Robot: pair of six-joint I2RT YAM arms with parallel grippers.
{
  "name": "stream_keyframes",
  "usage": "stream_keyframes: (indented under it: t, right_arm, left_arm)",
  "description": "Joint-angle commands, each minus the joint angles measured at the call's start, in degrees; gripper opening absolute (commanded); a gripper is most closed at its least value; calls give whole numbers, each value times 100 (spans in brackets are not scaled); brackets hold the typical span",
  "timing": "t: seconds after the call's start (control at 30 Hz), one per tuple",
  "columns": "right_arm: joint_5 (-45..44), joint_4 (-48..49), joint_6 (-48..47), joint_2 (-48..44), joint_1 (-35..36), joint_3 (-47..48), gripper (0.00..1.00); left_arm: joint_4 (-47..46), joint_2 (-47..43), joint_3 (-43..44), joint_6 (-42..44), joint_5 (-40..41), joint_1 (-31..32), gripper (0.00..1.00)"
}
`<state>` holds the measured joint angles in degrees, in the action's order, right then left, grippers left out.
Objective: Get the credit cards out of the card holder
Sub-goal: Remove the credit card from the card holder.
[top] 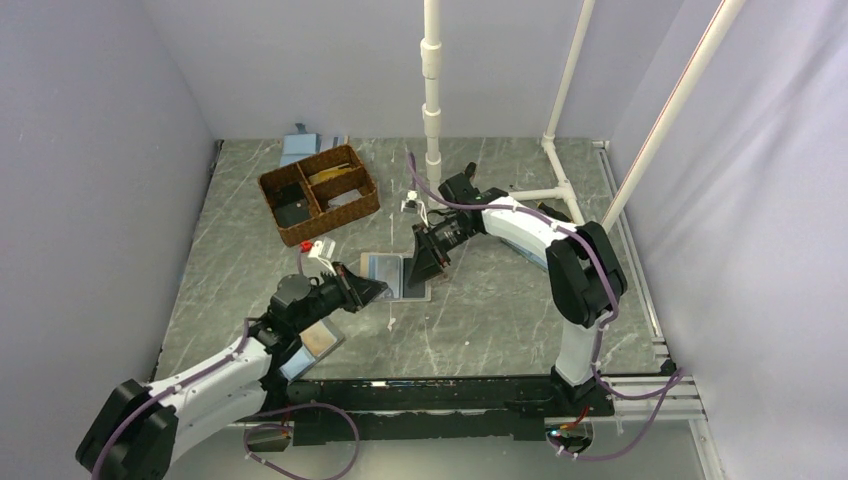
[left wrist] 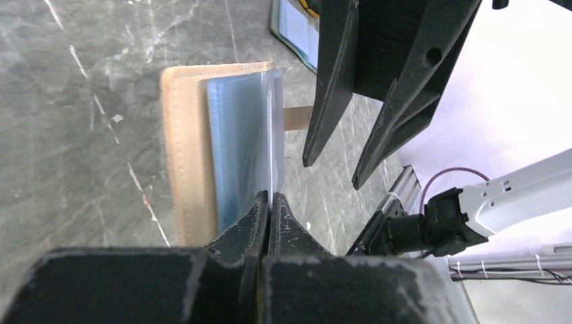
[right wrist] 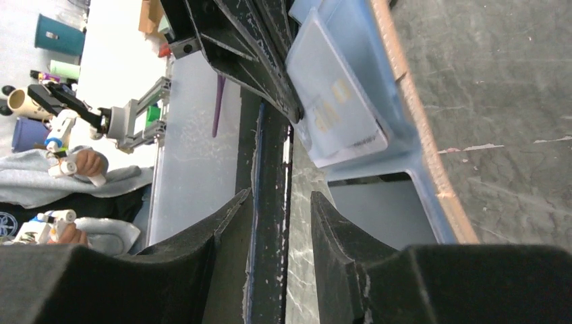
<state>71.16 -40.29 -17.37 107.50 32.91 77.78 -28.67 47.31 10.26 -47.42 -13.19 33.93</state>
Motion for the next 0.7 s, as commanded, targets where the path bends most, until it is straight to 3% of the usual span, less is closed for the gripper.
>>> stream_keyframes:
  t: [0.0, 0.27, 0.67]
  right_arm:
    - [320, 639, 539, -293, -67, -167, 39]
    - [123, 1419, 1516, -215, -109, -450, 37]
    - [894, 2414, 2526, -190, -168, -777, 38]
  left_arm:
    - [-1049, 222, 151, 53, -511, -2, 0]
    - [-1261, 125, 114, 25, -518, 17, 0]
    - [-1554, 195, 192, -81, -665, 73, 0]
